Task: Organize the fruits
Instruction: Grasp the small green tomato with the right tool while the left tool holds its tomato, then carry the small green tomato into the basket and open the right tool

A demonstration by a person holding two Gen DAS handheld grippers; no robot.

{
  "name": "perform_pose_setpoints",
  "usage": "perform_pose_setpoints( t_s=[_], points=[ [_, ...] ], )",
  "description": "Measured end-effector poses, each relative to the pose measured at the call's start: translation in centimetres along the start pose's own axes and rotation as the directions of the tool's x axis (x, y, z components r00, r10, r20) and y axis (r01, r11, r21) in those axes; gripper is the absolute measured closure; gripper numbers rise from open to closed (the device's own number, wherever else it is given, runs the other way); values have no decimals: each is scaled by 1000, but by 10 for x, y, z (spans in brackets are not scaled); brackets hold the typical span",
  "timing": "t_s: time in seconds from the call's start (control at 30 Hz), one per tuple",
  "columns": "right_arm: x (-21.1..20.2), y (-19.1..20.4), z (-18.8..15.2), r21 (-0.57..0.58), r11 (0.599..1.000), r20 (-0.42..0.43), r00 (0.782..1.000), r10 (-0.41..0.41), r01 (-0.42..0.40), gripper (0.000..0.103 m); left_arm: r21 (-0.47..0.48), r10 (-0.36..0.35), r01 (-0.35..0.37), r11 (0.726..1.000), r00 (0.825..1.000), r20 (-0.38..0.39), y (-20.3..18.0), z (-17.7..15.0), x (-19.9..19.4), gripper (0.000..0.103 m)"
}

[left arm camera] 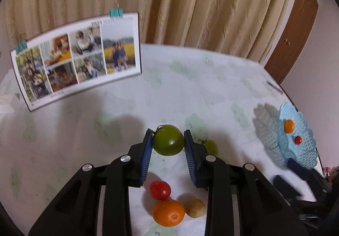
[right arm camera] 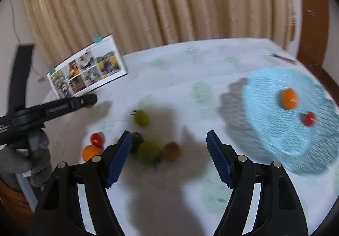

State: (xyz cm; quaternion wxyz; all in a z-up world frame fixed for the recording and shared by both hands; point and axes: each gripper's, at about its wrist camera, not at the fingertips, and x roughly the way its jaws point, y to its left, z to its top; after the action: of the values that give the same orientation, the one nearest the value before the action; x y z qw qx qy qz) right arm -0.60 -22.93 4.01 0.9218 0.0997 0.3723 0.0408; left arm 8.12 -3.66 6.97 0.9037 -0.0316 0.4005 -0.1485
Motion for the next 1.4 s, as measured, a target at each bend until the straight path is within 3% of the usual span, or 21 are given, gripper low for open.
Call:
perform_pose_setpoints(
  t_s=[0.2,0.47,0.7,0.73,1.03,1.4],
  points=[
    [46,36,16,-73,996,-88,995,39,-45,29,-2,12,-12,1000,996,87,2,10,-28,72],
    [106,55,27,-142,990,-181,983,-26,0,32,-26,6,-2,1000,991,137,10,17,-48,72],
    [128,54,22,-160,987,-229,971,-63,27,67,-40,5,1,999,990,143,14,20,-49,72],
    [127,53,22,-151,988,-230,972,-55,20,75,-40,5,1,999,990,144,14,20,-49,72],
    [78,33,37,-85,996,-115,993,-30,20,74,-27,0,4,1000,989,147,12,18,-48,72],
    [-1,-35,52,43,993,15,994,-111,110,74,2,-18,18,1000,987,157,2,15,-52,72]
  ],
)
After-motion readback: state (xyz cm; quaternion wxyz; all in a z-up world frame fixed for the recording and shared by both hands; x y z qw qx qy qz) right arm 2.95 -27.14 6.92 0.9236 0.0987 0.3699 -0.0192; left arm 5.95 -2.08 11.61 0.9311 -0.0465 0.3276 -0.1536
